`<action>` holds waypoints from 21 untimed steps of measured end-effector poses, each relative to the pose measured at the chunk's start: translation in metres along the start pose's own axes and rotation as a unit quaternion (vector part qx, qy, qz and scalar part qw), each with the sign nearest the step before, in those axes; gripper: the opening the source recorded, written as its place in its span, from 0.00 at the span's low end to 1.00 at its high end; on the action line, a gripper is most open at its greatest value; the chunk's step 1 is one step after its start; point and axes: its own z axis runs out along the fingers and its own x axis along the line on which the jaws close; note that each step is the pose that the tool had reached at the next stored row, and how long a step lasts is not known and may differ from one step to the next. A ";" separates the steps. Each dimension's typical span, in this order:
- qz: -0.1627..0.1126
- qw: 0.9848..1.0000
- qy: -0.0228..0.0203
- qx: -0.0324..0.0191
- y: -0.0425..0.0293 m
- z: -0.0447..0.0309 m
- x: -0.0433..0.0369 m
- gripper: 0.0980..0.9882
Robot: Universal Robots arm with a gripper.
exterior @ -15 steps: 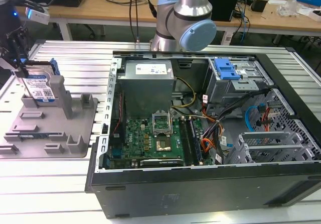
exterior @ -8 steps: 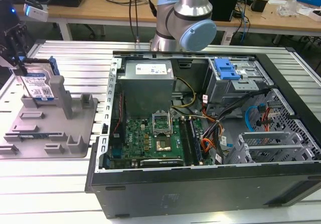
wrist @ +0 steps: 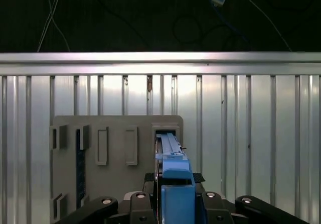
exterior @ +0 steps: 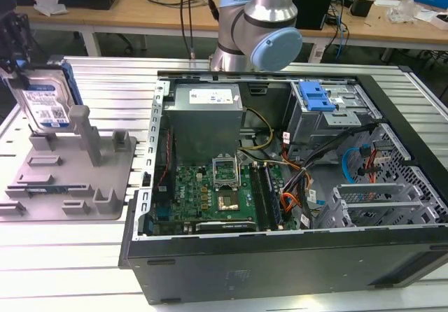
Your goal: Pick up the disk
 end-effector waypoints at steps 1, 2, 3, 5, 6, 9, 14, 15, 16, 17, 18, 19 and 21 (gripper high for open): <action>0.000 1.000 0.000 0.000 0.0001 -0.0041 0.0001 0.30; 0.000 1.000 0.000 0.000 0.0004 -0.0145 0.0004 0.30; 0.000 1.000 0.000 0.000 0.0005 -0.0203 0.0006 0.30; 0.000 1.000 0.000 0.000 0.0008 -0.0323 0.0009 0.30; 0.000 1.000 0.000 0.000 0.0009 -0.0368 0.0010 0.30; 0.000 1.000 0.000 0.000 0.0012 -0.0512 0.0014 0.30; 0.000 1.000 0.000 0.000 0.0020 -0.0852 0.0024 0.30; 0.000 1.000 0.000 0.000 0.0021 -0.0901 0.0025 0.30; 0.000 1.000 0.000 0.000 0.0023 -0.0958 0.0027 0.30; 0.000 1.000 0.000 0.000 0.0024 -0.1010 0.0028 0.30; 0.000 1.000 0.000 0.000 0.0025 -0.1074 0.0030 0.30; 0.000 1.000 0.000 0.000 0.0026 -0.1122 0.0032 0.30; 0.000 1.000 0.000 0.000 0.0030 -0.1283 0.0037 0.30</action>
